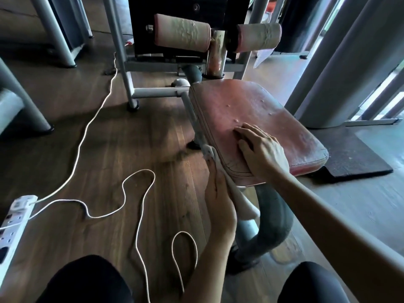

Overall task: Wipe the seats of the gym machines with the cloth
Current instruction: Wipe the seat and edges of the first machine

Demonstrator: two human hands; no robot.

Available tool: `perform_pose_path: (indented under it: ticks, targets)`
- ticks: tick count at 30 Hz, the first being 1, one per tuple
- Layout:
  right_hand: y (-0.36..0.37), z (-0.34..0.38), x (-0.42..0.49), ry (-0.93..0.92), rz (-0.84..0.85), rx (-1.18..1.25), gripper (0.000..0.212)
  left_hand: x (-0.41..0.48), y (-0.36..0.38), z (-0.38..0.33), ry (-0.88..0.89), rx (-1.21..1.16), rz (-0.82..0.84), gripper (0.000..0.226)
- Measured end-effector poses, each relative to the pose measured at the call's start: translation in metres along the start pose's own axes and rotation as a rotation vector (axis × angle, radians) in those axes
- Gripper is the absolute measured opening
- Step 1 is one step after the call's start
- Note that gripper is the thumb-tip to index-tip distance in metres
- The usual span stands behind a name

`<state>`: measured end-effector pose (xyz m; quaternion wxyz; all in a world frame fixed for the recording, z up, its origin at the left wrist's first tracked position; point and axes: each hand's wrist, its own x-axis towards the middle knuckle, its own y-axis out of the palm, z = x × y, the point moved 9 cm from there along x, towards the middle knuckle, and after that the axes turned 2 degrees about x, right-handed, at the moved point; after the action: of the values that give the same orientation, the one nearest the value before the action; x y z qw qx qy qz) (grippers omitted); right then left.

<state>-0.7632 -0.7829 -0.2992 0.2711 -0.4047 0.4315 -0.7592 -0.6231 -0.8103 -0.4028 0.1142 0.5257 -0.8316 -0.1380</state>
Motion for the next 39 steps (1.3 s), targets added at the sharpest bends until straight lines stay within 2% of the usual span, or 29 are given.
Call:
perform_pose_path:
  ticks: [6,8,10,14,18,21,23,27,30,34,37,39]
  targets:
    - [-0.003,-0.002,-0.001,0.025,-0.027,0.015,0.037,0.033,-0.003,-0.021,0.081,0.152,-0.044,0.041]
    - [-0.003,-0.001,-0.001,0.025,-0.036,0.010,0.037,0.058,-0.004,-0.010,-0.023,0.221,-0.016,0.044]
    - [-0.002,-0.002,-0.001,0.029,-0.033,0.008,0.038,0.068,-0.003,0.000,-0.102,0.204,-0.001,0.048]
    - [0.005,-0.002,0.000,0.021,0.010,-0.032,0.041,0.029,0.001,-0.032,0.036,0.092,-0.023,0.042]
    - [0.014,-0.007,0.001,0.074,0.103,-0.106,0.053,0.017,0.005,-0.039,0.046,0.105,0.037,0.041]
    - [0.014,-0.008,0.001,0.082,0.106,-0.115,0.057,0.058,0.005,-0.032,-0.028,0.225,0.039,0.043]
    - [0.012,-0.007,0.001,0.076,0.091,-0.117,0.051,0.075,0.004,-0.032,-0.050,0.193,0.040,0.043]
    - [0.011,-0.004,-0.001,0.065,0.079,-0.127,0.055,0.036,0.000,-0.035,-0.088,0.109,0.018,0.038]
    - [0.011,-0.003,0.000,0.059,0.073,-0.122,0.054,0.009,0.003,-0.030,-0.116,0.011,0.062,0.035]
    - [0.010,-0.003,0.000,0.063,0.072,-0.130,0.046,0.057,-0.001,-0.022,-0.163,0.215,0.045,0.027]
    - [0.010,-0.004,0.001,0.058,0.078,-0.133,0.049,0.088,-0.003,-0.021,-0.143,0.343,0.055,0.044]
    - [0.011,-0.004,0.001,0.060,0.089,-0.142,0.054,0.077,-0.002,-0.021,-0.126,0.331,0.050,0.043]
